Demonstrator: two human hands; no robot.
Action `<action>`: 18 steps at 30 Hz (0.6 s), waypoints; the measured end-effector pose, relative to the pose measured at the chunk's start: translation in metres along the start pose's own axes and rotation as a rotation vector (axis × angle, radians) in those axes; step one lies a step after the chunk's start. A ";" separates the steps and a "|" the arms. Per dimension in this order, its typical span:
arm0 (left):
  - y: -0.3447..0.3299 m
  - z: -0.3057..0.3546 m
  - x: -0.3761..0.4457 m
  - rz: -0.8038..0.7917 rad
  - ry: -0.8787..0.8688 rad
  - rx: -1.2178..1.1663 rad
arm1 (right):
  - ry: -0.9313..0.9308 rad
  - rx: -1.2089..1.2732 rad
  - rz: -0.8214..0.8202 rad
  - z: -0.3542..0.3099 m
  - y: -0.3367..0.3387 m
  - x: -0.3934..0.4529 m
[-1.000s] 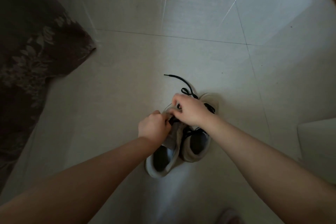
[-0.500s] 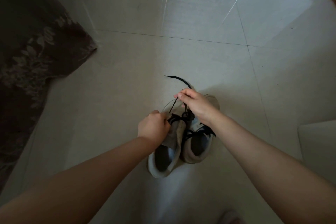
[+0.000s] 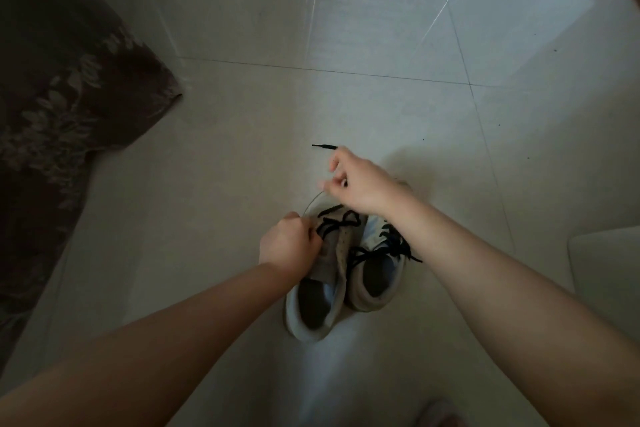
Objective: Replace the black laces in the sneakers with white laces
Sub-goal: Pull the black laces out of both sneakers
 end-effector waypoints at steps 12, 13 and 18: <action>0.001 0.004 -0.001 -0.014 -0.017 0.037 | -0.006 0.173 0.020 0.004 -0.016 -0.006; 0.001 0.005 -0.002 -0.012 -0.017 0.039 | -0.043 0.306 0.073 0.004 -0.012 -0.005; 0.002 0.004 -0.002 -0.019 -0.013 0.018 | -0.203 0.676 0.286 0.002 0.011 0.005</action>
Point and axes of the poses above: each hand's wrist, its own x-axis towards the middle knuckle, its own y-axis out of the back of the hand, z = x × y, the point moved 3 cm from there along x, towards the middle knuckle, and after that the axes turned 7 degrees about z, right-handed, at the moved point
